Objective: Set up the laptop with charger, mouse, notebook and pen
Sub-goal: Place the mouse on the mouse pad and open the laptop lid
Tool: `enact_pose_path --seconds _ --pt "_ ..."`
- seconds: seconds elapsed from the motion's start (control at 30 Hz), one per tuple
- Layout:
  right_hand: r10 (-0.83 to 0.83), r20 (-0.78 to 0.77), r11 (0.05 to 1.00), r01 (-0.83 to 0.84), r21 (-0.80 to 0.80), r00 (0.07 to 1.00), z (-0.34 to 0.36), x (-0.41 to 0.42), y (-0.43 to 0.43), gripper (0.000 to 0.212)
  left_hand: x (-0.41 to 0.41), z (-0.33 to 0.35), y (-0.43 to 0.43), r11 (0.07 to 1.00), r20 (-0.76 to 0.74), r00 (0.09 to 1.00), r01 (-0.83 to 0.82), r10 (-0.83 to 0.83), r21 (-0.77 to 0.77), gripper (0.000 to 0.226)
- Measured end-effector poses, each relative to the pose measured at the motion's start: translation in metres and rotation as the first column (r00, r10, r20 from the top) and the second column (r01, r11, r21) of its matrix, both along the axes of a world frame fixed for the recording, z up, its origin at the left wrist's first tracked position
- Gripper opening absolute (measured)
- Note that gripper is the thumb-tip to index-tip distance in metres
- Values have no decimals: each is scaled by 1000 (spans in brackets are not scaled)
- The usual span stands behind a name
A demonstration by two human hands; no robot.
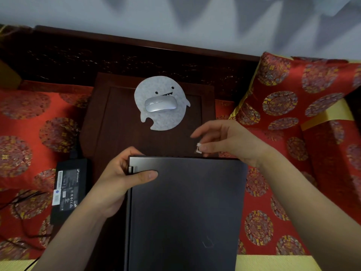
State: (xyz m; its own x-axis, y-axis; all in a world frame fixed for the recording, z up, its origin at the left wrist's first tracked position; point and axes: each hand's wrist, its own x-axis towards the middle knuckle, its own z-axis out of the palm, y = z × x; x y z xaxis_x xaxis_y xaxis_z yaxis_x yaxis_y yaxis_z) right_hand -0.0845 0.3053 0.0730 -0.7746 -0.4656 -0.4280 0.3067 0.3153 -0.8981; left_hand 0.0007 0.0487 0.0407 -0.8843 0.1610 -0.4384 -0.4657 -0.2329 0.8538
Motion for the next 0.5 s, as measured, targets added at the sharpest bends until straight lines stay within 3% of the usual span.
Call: enact_pose_path --seconds 0.33,0.5 --pt "27 -37 996 -24 84 999 -5 -1 -4 11 -1 -3 -1 1000 6 1000 2 -2 -14 67" --pt "39 -90 993 -29 117 995 -7 -2 -1 10 -1 -4 1 1000 0 1000 -5 5 10 48"
